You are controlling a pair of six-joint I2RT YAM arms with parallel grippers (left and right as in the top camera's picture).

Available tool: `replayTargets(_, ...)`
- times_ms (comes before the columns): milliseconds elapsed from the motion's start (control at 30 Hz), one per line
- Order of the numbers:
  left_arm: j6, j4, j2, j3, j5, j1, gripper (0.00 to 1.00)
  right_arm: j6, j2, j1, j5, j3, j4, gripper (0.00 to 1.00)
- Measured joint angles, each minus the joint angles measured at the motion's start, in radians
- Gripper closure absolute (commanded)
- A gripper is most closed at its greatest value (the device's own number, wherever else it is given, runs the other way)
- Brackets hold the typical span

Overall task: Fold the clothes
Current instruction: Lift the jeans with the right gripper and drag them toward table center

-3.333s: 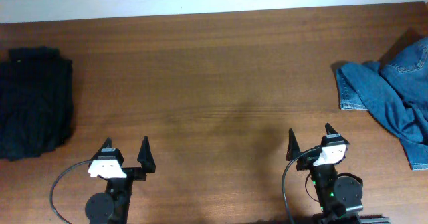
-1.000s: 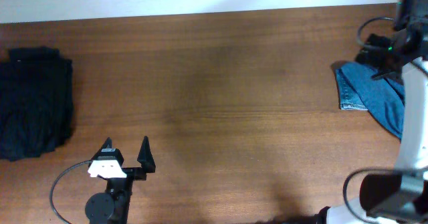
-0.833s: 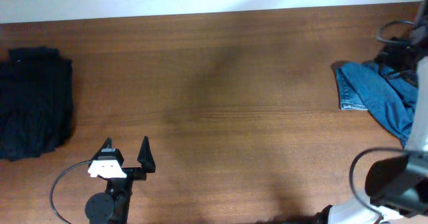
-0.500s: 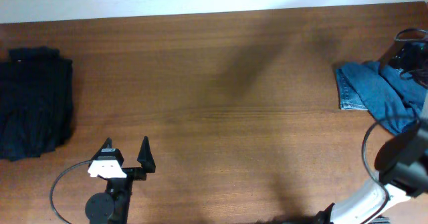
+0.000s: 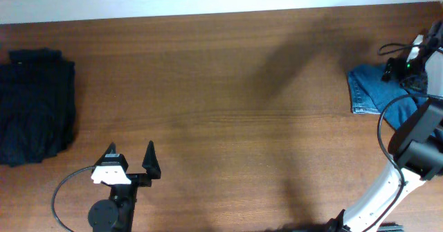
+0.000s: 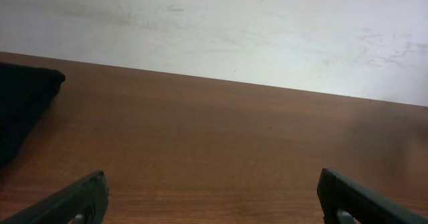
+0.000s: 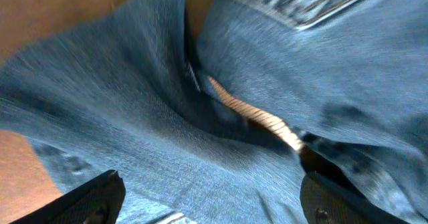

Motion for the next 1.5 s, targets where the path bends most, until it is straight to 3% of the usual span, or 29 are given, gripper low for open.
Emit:
replayTargets(300, 0.0, 0.0, 0.0, 0.0, 0.0, 0.0, 0.01, -0.031, 0.053, -0.003, -0.003, 0.0, -0.002, 0.11)
replayTargets(767, 0.0, 0.0, 0.0, 0.0, 0.0, 0.0, 0.01, -0.014, 0.072, -0.013, -0.003, 0.0, 0.002, 0.63)
replayTargets(933, 0.0, 0.0, 0.0, 0.0, 0.0, 0.0, 0.01, 0.016, 0.081, -0.013, -0.004, 0.0, 0.002, 0.62)
replayTargets(1000, 0.0, 0.0, 0.0, 0.0, 0.0, 0.0, 0.01, 0.025, 0.082, -0.013, -0.004, 0.0, 0.003, 0.52)
replayTargets(1067, 0.0, 0.0, 0.0, 0.0, 0.0, 0.0, 0.01, 0.031, 0.083, -0.015, -0.006, 0.0, 0.005, 0.52)
replayTargets(1200, 0.0, 0.0, 0.0, 0.0, 0.0, 0.0, 0.01, 0.033, 0.1, -0.015, -0.021, 0.0, 0.005, 0.96)
replayTargets(1500, 0.0, 0.0, 0.0, 0.0, 0.0, 0.0, 0.01, 0.095, 0.122, -0.012, -0.064, 0.027, -0.076, 0.96)
